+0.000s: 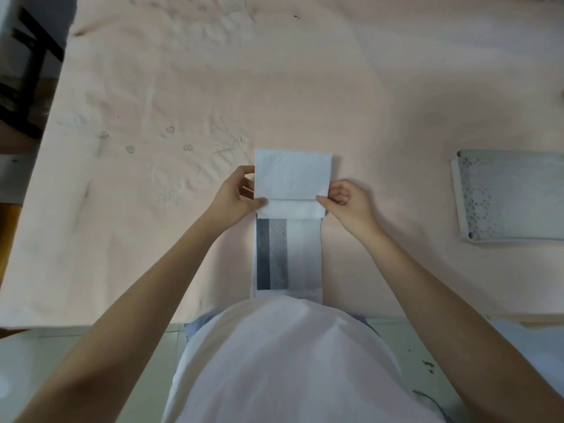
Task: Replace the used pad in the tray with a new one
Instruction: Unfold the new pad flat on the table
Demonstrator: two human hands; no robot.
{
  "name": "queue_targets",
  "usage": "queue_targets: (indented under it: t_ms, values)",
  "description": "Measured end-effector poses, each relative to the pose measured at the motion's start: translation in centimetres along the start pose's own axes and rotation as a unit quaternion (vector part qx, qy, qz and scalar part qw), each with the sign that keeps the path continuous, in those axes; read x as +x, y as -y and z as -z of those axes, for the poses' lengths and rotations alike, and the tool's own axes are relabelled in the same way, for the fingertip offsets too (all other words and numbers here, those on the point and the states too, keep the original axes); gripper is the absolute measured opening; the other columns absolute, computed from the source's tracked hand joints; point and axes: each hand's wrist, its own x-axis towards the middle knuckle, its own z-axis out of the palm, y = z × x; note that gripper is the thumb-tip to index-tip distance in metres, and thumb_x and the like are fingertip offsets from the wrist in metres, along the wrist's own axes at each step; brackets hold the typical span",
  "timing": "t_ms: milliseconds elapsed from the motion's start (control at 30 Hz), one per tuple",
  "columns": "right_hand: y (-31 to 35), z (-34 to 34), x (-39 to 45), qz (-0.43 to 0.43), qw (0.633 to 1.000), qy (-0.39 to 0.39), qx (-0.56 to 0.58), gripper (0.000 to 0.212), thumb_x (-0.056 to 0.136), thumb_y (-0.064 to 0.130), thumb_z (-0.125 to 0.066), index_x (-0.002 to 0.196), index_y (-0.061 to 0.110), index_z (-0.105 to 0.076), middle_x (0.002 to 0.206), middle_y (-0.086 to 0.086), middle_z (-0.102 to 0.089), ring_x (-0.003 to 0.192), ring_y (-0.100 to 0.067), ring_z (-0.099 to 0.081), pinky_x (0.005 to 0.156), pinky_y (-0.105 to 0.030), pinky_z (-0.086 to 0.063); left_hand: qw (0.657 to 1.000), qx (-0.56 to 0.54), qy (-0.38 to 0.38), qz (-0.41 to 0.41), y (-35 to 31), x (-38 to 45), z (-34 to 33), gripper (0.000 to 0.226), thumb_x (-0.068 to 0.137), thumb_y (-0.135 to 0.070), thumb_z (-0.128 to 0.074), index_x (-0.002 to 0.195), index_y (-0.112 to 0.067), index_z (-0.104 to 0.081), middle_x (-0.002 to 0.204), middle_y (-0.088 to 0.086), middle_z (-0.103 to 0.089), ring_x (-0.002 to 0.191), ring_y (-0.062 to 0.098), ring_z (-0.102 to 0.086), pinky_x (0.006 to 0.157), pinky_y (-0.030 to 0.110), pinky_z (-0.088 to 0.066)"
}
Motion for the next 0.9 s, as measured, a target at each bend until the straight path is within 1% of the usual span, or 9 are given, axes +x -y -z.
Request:
queue_targets:
  t_ms: [100, 200, 333, 400, 533, 600, 767, 833, 900]
  values:
    - [-0.3, -0.4, 1.5, -0.014, 1.0, 0.001, -0.025, 0.022, 0.077, 0.004, -0.075, 0.078, 0.019, -0.058, 0.071, 0.001, -0.062, 0.061, -0.006, -0.058, 0.061, -0.02, -0.049, 0.999, 0.042, -0.019, 0.008, 0.2, 1.9, -0.3, 0.053, 0.078, 0.002, -0.069, 0.125, -0.015, -0.05, 0.081, -0.002, -0.056, 0.072, 0.014, -0.056, 0.062, 0.011, -0.047]
    - [-0.4, -0.8, 2.6, -0.028, 0.998, 0.006, -0.057, 0.028, 0.077, 0.006, -0.075, 0.074, 0.025, -0.055, 0.071, 0.005, -0.06, 0.063, -0.01, -0.056, 0.065, -0.029, -0.049, 0.996, 0.073, -0.018, 0.038, 0.7, 3.3, -0.7, 0.053, 0.078, 0.001, -0.069, 0.125, -0.013, -0.05, 0.076, -0.005, -0.054, 0.068, 0.012, -0.054, 0.064, 0.019, -0.044]
    - [-0.8, -1.2, 3.5, -0.049, 0.992, 0.009, -0.119, 0.02, 0.077, 0.015, -0.076, 0.077, 0.022, -0.058, 0.073, 0.01, -0.059, 0.063, -0.007, -0.055, 0.069, -0.028, -0.049, 0.994, 0.098, -0.022, 0.049, 1.1, 4.0, -1.1, 0.052, 0.078, 0.0, -0.068, 0.126, -0.012, -0.05, 0.073, -0.01, -0.053, 0.064, 0.001, -0.051, 0.057, 0.008, -0.039]
    - [-0.9, -1.3, 3.7, -0.053, 0.988, 0.008, -0.143, 0.017, 0.077, 0.017, -0.076, 0.083, 0.017, -0.061, 0.072, 0.011, -0.058, 0.061, -0.004, -0.053, 0.069, -0.027, -0.048, 0.991, 0.118, -0.028, 0.05, 1.1, 4.0, -1.3, 0.049, 0.079, -0.003, -0.067, 0.124, -0.011, -0.049, 0.076, -0.009, -0.055, 0.068, 0.003, -0.054, 0.055, 0.006, -0.039]
    - [-1.0, -1.4, 3.8, -0.019, 0.977, -0.029, -0.212, 0.026, 0.072, 0.025, -0.08, 0.089, 0.014, -0.064, 0.07, 0.009, -0.057, 0.063, -0.01, -0.054, 0.063, -0.025, -0.043, 0.974, 0.205, -0.071, 0.06, 2.0, 3.7, -1.7, 0.049, 0.075, -0.015, -0.071, 0.117, -0.01, -0.048, 0.106, 0.005, -0.058, 0.091, 0.024, -0.06, 0.074, 0.034, -0.049]
    - [-0.9, -1.2, 3.6, -0.001, 0.967, -0.05, -0.251, 0.032, 0.07, 0.03, -0.081, 0.089, 0.013, -0.063, 0.071, 0.007, -0.06, 0.063, -0.012, -0.053, 0.056, -0.02, -0.036, 0.964, 0.24, -0.1, 0.06, 2.5, 3.5, -1.7, 0.044, 0.076, -0.019, -0.072, 0.11, -0.006, -0.048, 0.107, 0.009, -0.055, 0.092, 0.026, -0.057, 0.073, 0.038, -0.048]
    - [-0.8, -1.0, 3.5, 0.013, 0.959, -0.035, -0.281, 0.034, 0.074, 0.031, -0.079, 0.087, 0.006, -0.06, 0.07, 0.005, -0.057, 0.063, -0.014, -0.052, 0.053, -0.01, -0.032, 0.93, 0.344, -0.126, -0.01, 3.4, 3.1, -2.0, 0.04, 0.082, -0.025, -0.07, 0.107, 0.001, -0.053, 0.107, 0.016, -0.053, 0.095, 0.033, -0.053, 0.064, 0.035, -0.037]
    - [-0.9, -0.9, 3.5, 0.025, 0.948, -0.038, -0.314, 0.034, 0.074, 0.036, -0.078, 0.084, 0.009, -0.06, 0.07, 0.006, -0.057, 0.066, -0.017, -0.057, 0.056, -0.018, -0.035, 0.919, 0.369, -0.128, -0.048, 3.4, 3.1, -2.1, 0.035, 0.08, -0.02, -0.072, 0.101, 0.001, -0.056, 0.099, 0.019, -0.054, 0.088, 0.036, -0.054, 0.064, 0.038, -0.039]
    - [-1.1, -0.9, 3.6, 0.057, 0.95, -0.037, -0.304, 0.032, 0.073, 0.028, -0.079, 0.084, 0.005, -0.061, 0.077, -0.003, -0.06, 0.068, -0.02, -0.057, 0.057, -0.007, -0.033, 0.904, 0.393, -0.133, -0.106, 3.6, 3.0, -2.0, 0.03, 0.074, -0.016, -0.076, 0.092, 0.001, -0.058, 0.09, 0.019, -0.055, 0.078, 0.038, -0.056, 0.061, 0.039, -0.043]
